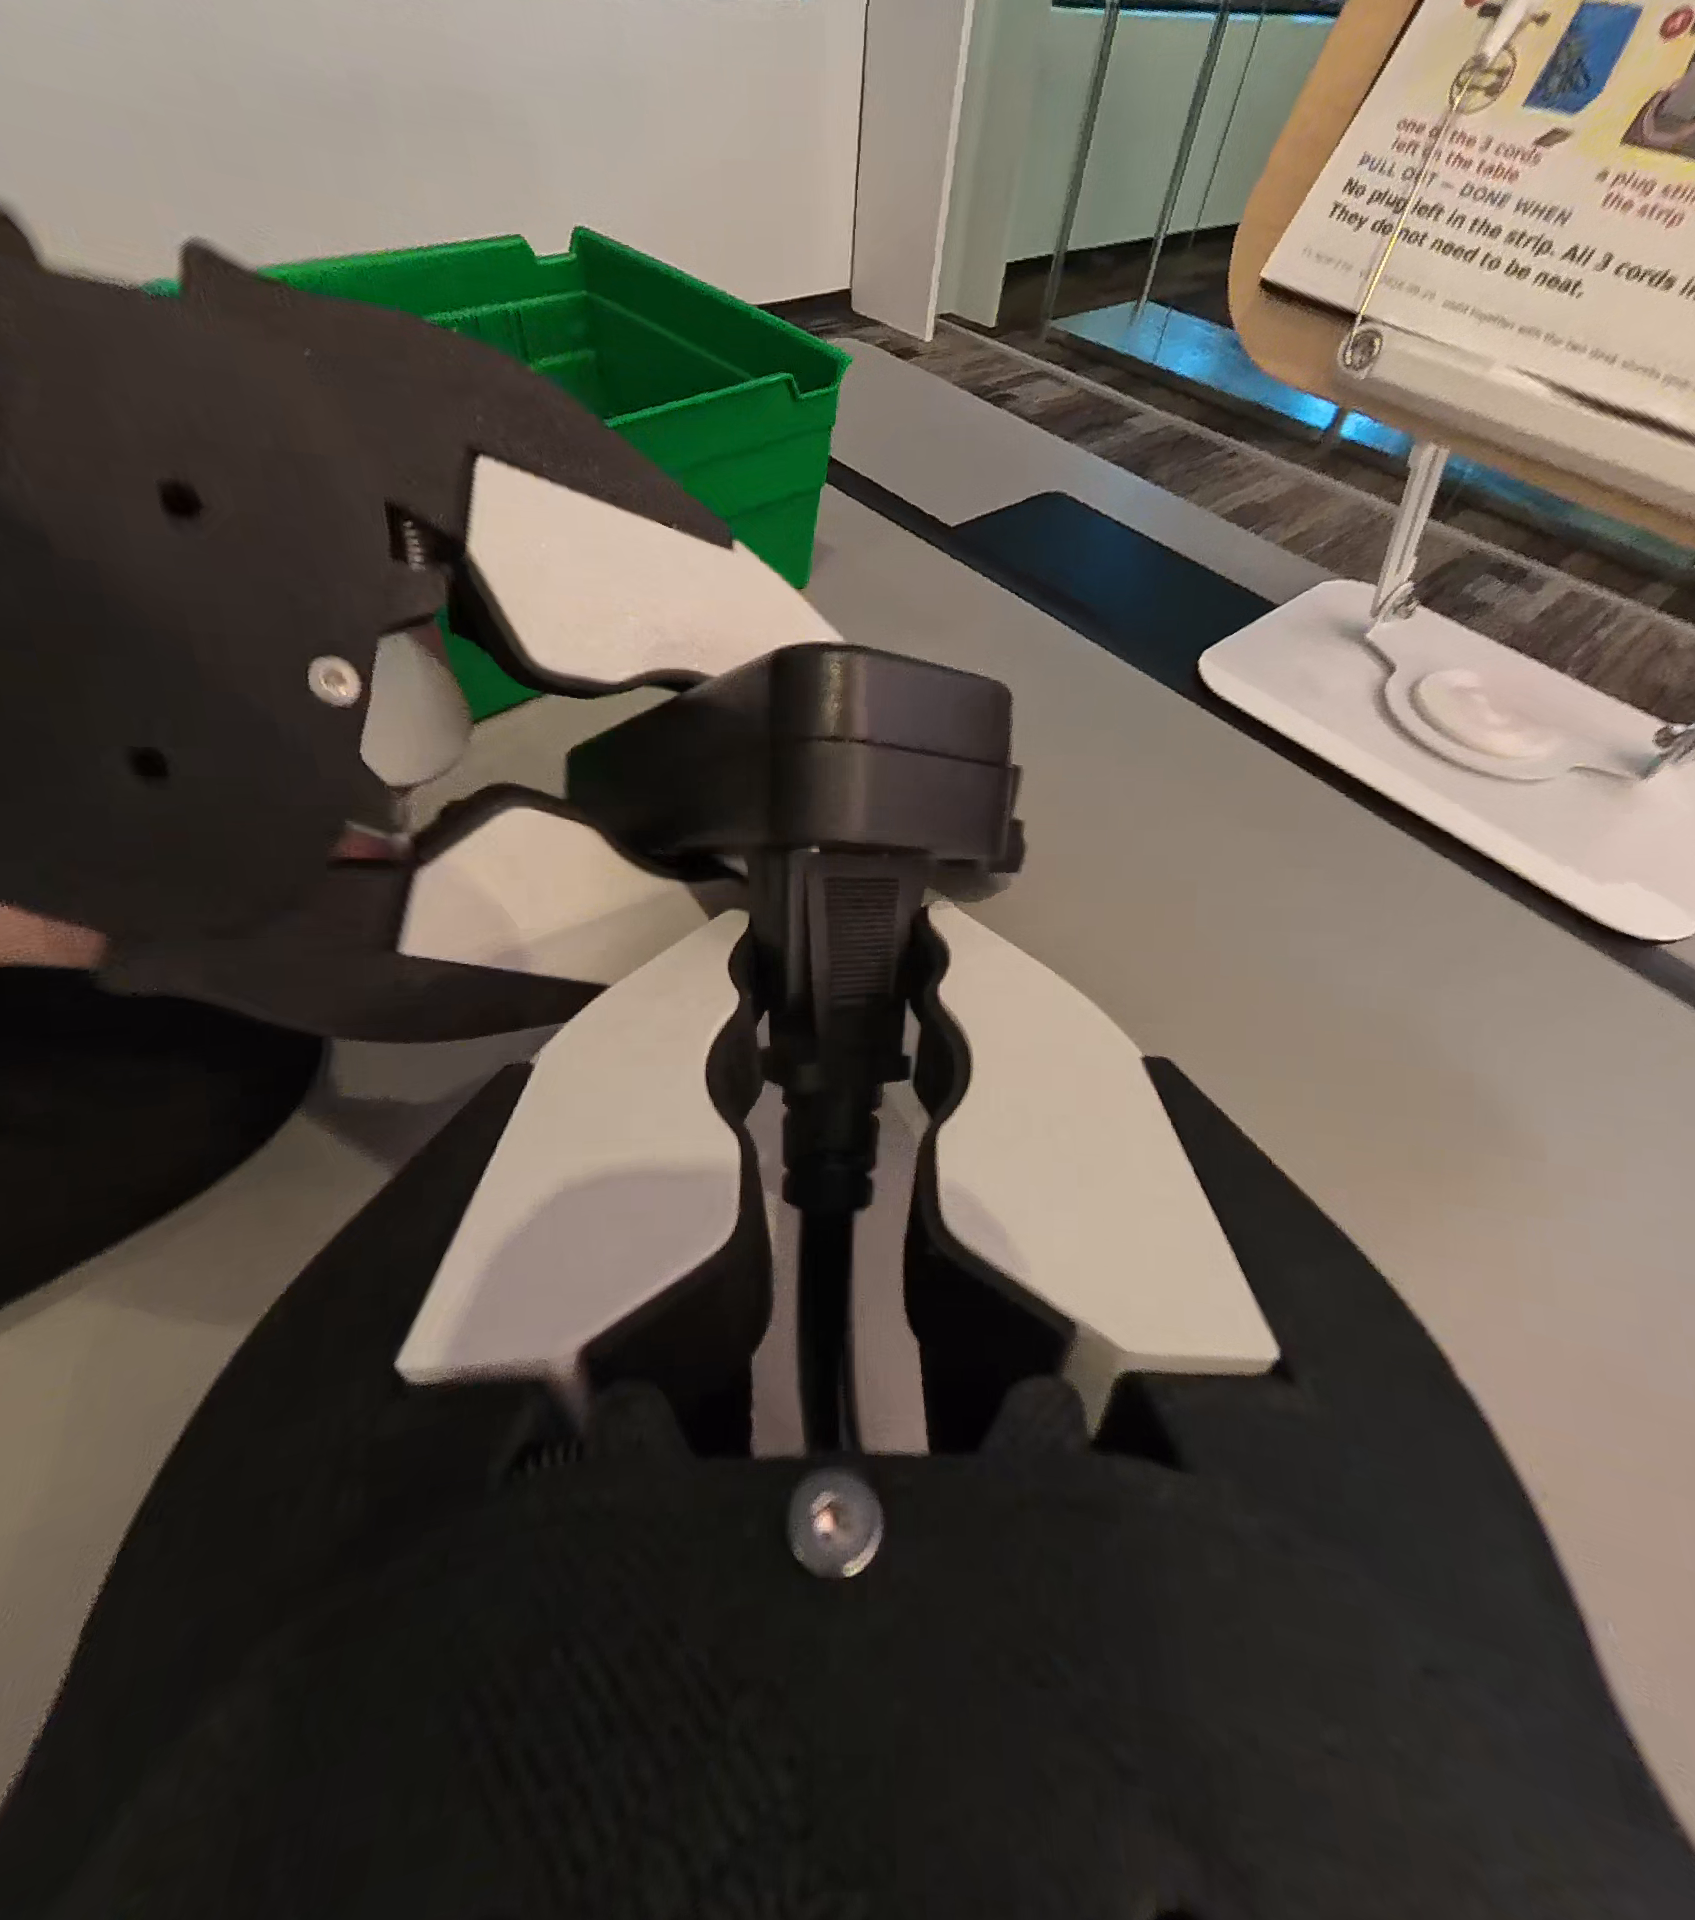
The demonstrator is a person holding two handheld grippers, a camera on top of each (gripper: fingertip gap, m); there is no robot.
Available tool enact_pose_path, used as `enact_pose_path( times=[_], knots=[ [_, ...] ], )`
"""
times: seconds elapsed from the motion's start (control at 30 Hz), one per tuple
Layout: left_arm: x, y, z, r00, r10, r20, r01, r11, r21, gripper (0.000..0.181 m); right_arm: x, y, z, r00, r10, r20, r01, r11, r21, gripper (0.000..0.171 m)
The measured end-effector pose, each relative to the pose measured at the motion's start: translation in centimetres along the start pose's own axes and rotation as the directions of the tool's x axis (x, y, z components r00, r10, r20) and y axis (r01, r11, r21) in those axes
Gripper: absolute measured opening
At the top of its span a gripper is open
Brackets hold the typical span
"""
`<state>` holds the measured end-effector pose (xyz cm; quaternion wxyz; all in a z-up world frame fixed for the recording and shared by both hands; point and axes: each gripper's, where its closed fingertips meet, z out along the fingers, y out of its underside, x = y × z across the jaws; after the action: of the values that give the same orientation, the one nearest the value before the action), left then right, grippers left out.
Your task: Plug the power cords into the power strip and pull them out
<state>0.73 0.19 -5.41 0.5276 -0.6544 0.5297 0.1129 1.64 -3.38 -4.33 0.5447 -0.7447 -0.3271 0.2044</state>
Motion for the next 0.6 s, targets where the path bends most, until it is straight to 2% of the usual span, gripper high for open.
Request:
enact_pose_path(
  times=[0.07,0.17,0.27,0.47,0.6],
  knots=[
    [-0.9,-0.3,0.4,0.998,0.015,0.064,-0.016,1.000,0.017,0.030,0.0,-0.3,0.1,0.999,0.039,0.009,-0.039,0.999,0.016,0.026],
    [-0.9,-0.4,1.2,0.998,0.028,0.047,-0.028,1.000,0.014,0.030,0.6,-0.2,0.2,0.999,0.031,-0.017,-0.031,0.999,0.017,0.027],
    [-1.0,-0.5,1.8,0.998,-0.065,0.001,0.065,0.998,-0.007,0.030,1.1,-0.2,-0.1,0.998,0.067,0.013,-0.068,0.996,0.060,0.027],
    [-2.1,-1.7,2.2,0.959,-0.278,0.044,0.277,0.960,0.029,0.031,2.4,-2.1,-2.2,0.992,0.089,0.087,-0.106,0.969,0.224,0.030],
    [-1.9,-2.9,2.1,0.944,-0.324,0.071,0.320,0.945,0.063,0.031,2.5,-1.6,-2.3,0.987,0.092,0.132,-0.116,0.976,0.183,0.041]
  ],
)
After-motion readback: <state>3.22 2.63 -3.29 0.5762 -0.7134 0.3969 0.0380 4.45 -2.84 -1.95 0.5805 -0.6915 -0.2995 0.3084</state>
